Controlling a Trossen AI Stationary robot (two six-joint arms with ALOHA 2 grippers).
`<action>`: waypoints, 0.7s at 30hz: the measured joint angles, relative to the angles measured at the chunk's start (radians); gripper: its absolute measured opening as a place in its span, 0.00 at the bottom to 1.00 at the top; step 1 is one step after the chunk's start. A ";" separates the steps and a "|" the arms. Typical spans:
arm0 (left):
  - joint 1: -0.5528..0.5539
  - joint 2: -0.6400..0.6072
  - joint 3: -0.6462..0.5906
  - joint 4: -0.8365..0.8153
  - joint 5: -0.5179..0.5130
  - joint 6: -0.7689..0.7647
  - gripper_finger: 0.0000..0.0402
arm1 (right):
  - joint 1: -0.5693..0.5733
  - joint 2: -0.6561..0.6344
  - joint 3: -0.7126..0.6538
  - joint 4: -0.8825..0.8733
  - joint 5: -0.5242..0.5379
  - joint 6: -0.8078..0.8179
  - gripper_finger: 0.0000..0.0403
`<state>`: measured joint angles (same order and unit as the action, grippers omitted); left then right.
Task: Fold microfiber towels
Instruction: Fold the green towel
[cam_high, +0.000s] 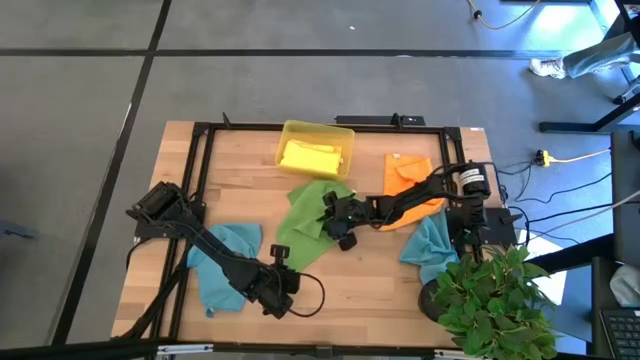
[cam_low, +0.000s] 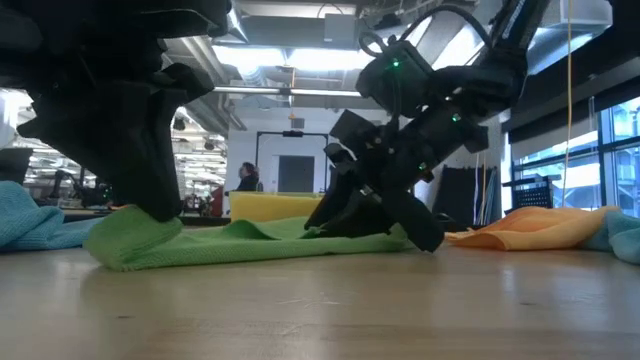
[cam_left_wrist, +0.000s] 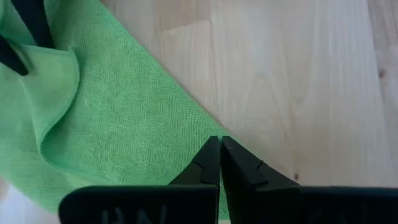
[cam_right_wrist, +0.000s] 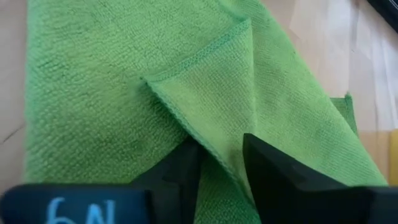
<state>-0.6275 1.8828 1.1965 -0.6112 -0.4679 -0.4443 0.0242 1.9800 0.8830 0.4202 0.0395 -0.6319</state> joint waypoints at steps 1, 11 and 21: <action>0.000 0.000 0.000 -0.001 -0.001 -0.005 0.00 | 0.000 -0.003 0.000 -0.007 0.000 0.000 0.27; 0.020 0.000 0.029 -0.028 -0.064 -0.108 0.15 | 0.001 -0.037 -0.002 -0.102 0.015 0.039 0.03; -0.038 0.000 0.058 -0.085 0.040 -0.275 0.37 | 0.003 -0.037 -0.001 -0.116 0.020 0.083 0.01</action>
<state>-0.6651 1.8832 1.2541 -0.6962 -0.4283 -0.7194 0.0273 1.9430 0.8818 0.3038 0.0597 -0.5488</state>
